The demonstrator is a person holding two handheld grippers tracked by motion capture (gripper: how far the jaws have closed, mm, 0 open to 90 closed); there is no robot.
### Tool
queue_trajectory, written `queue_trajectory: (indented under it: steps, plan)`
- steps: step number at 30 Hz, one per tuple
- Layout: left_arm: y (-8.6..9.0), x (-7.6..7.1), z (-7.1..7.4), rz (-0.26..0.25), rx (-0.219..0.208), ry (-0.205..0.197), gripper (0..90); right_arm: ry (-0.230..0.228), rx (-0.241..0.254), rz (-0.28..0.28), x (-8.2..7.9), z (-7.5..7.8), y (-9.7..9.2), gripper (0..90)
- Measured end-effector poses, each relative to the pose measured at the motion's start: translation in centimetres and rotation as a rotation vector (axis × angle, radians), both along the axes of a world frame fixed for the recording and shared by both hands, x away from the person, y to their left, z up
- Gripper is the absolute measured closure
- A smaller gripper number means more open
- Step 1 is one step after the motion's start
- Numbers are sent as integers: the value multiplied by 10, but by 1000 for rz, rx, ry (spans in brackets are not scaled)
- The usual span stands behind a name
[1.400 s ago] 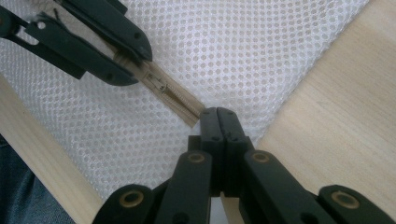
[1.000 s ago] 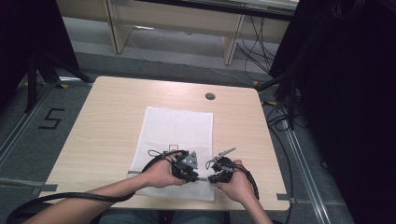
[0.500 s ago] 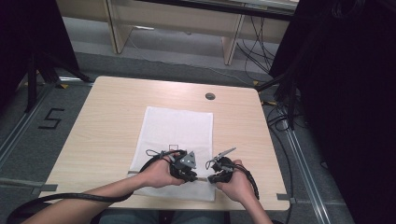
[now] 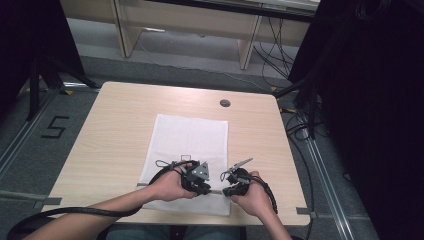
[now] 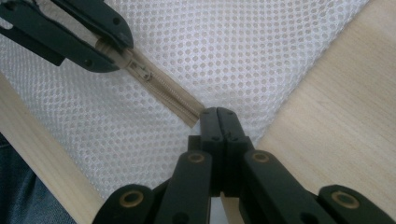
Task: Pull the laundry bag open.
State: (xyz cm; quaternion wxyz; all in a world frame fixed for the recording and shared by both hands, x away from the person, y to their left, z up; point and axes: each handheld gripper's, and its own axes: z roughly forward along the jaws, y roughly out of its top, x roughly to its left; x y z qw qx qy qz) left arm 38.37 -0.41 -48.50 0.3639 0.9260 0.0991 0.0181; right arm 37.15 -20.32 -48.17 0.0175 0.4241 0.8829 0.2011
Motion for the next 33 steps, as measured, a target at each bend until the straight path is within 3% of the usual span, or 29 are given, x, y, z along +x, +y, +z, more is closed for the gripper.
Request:
queue_trajectory:
  steps: [3,6,9,11,19,22,23,28,31,33]
  plan:
    - [2,0,1,5,0,0,819,0,-2,1,0,0,0,900]
    - [4,-1,1,26,-18,30,819,3,0,3,0,0,0,900]
    - [5,-1,2,17,-15,13,819,-1,2,-1,0,0,0,900]
    - [5,-1,2,18,-15,14,819,-17,10,31,2,-1,-1,900]
    - [5,-2,1,13,-17,12,819,-18,12,27,2,-2,-1,900]
    - [6,-2,3,8,-9,-7,819,-17,13,26,2,-2,-2,900]
    - [8,-2,3,19,-13,3,819,2,5,-5,0,0,-1,900]
    - [14,-1,5,22,-17,3,819,-15,18,30,3,-1,-2,900]
    - [14,-2,4,24,-17,3,819,1,10,8,1,-1,-1,900]
    - [15,-2,4,29,-19,8,819,-8,15,25,2,-1,-2,900]
